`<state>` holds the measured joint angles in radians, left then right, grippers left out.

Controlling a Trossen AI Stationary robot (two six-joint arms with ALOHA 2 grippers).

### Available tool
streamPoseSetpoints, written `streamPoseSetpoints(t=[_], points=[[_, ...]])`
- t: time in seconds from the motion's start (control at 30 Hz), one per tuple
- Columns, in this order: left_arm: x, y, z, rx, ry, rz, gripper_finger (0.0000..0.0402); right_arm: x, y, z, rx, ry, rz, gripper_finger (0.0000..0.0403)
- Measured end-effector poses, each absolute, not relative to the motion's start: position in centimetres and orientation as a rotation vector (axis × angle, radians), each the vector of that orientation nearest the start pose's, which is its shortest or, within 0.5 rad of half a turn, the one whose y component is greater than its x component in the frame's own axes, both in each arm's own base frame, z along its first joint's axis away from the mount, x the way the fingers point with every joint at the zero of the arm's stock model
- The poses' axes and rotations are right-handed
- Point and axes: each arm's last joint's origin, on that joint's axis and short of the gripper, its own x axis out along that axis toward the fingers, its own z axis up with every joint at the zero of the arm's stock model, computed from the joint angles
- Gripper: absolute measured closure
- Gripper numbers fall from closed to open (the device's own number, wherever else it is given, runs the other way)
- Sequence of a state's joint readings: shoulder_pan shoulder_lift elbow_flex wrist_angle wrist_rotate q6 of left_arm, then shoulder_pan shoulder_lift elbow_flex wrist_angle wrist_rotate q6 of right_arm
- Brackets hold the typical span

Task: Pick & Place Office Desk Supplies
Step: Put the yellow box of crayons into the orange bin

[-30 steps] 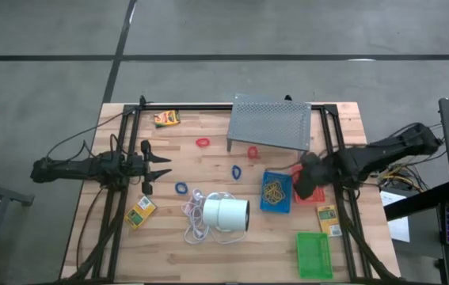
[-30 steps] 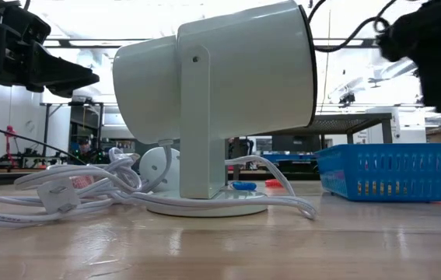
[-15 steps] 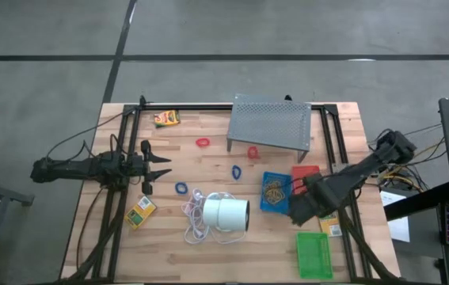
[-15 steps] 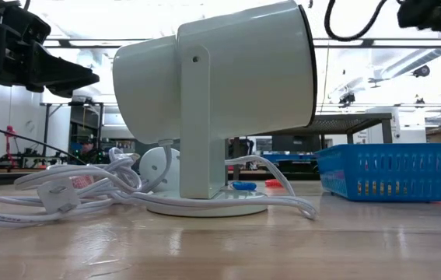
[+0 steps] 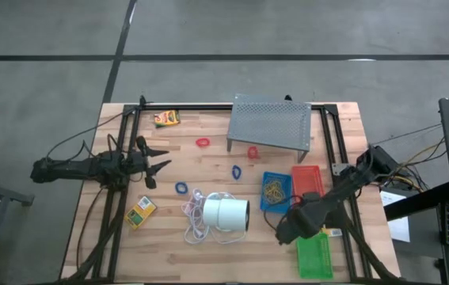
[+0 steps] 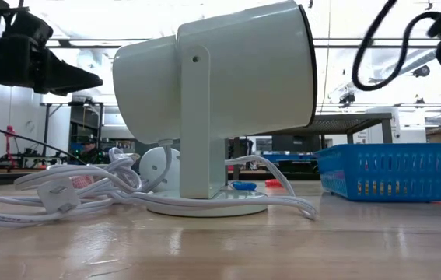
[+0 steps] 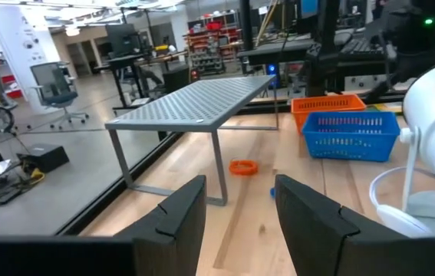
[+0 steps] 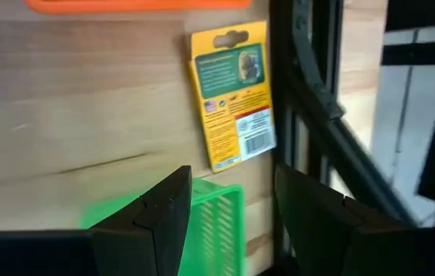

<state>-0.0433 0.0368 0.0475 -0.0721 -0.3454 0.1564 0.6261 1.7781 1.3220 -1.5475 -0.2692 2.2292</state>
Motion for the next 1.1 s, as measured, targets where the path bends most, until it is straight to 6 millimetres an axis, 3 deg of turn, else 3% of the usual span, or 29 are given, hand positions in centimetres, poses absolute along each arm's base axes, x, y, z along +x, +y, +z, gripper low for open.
streamPoseSetpoints(t=[0.27, 0.77, 1.1], points=[[9.6, 0.6, 17.0, 0.167, 0.084, 0.299, 0.0242, 21.5, 18.5, 21.8, 0.945, 1.368, -1.636, 0.0216], [9.6, 0.6, 17.0, 0.167, 0.083, 0.299, 0.0242, 21.1, 17.7, 21.9, 0.837, 1.241, -1.570, 0.0216], [9.6, 0.6, 17.0, 0.167, 0.083, 0.299, 0.0242, 19.7, 18.6, 19.0, 0.818, 1.253, -1.520, 0.0216]])
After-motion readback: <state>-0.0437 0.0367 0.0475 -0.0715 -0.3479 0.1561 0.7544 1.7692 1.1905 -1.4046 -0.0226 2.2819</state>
